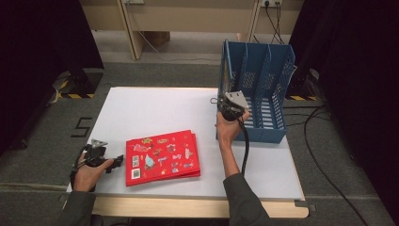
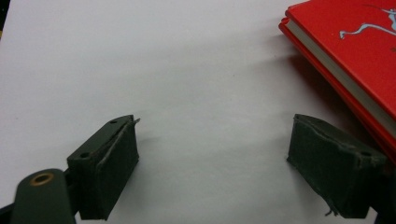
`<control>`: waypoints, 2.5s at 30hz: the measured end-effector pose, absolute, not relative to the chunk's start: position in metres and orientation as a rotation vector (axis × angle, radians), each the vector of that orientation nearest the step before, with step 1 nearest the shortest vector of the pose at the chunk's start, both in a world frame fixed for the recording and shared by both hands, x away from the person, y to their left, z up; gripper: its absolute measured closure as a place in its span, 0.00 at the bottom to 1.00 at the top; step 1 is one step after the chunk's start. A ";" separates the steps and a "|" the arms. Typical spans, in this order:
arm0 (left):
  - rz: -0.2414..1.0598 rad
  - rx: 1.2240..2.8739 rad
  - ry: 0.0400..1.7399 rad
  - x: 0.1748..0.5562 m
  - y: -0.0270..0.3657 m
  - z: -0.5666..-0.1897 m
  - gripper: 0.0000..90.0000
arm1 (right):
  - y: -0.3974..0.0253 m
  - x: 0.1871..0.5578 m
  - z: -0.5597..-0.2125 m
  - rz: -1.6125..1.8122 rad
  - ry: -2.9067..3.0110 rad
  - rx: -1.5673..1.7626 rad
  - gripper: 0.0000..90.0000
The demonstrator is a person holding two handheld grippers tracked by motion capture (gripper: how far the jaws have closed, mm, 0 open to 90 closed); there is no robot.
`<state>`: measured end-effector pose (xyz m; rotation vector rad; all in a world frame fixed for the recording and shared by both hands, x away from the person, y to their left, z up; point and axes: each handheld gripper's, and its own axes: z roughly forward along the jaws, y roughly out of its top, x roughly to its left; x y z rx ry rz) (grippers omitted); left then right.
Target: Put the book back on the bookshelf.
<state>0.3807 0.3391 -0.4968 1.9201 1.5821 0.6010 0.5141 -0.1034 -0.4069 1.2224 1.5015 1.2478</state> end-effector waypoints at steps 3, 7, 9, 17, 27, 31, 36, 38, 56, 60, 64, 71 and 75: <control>0.600 1.918 1.580 0.381 0.339 -0.497 0.16 | -0.104 0.512 -0.406 1.275 1.527 1.214 0.72; 0.599 1.919 1.581 0.381 0.339 -0.497 0.16 | -0.104 0.504 -0.399 1.296 1.552 1.157 0.69; 0.599 1.920 1.581 0.381 0.339 -0.497 0.16 | -0.105 0.498 -0.395 1.313 1.566 1.138 0.69; 0.599 1.920 1.582 0.381 0.339 -0.497 0.16 | -0.109 0.487 -0.396 1.316 1.607 1.090 0.72; 0.601 1.923 1.581 0.381 0.339 -0.497 0.16 | -0.106 0.507 -0.394 1.302 1.614 1.104 0.73; 0.596 1.925 1.581 0.381 0.339 -0.497 0.16 | -0.106 0.510 -0.393 1.292 1.626 1.115 0.72; 0.600 1.923 1.581 0.381 0.339 -0.497 0.16 | -0.108 0.509 -0.392 1.324 1.627 1.142 0.71; 0.598 1.923 1.579 0.381 0.340 -0.497 0.16 | -0.109 0.506 -0.393 1.343 1.641 1.146 0.69; 0.601 1.931 1.557 0.377 0.339 -0.487 0.19 | -0.122 0.431 -0.391 1.418 1.902 1.119 0.45; 0.578 1.941 1.534 0.374 0.334 -0.481 0.19 | -0.124 0.418 -0.409 1.444 2.003 1.137 0.40; 0.567 1.910 1.522 0.371 0.333 -0.475 0.18 | -0.125 0.405 -0.428 1.440 2.092 1.147 0.36; 0.598 1.951 1.490 0.367 0.319 -0.468 0.24 | -0.121 0.392 -0.451 1.420 2.213 1.140 0.34; 0.604 1.968 1.473 0.365 0.311 -0.466 0.34 | -0.115 0.388 -0.456 1.429 2.259 1.136 0.33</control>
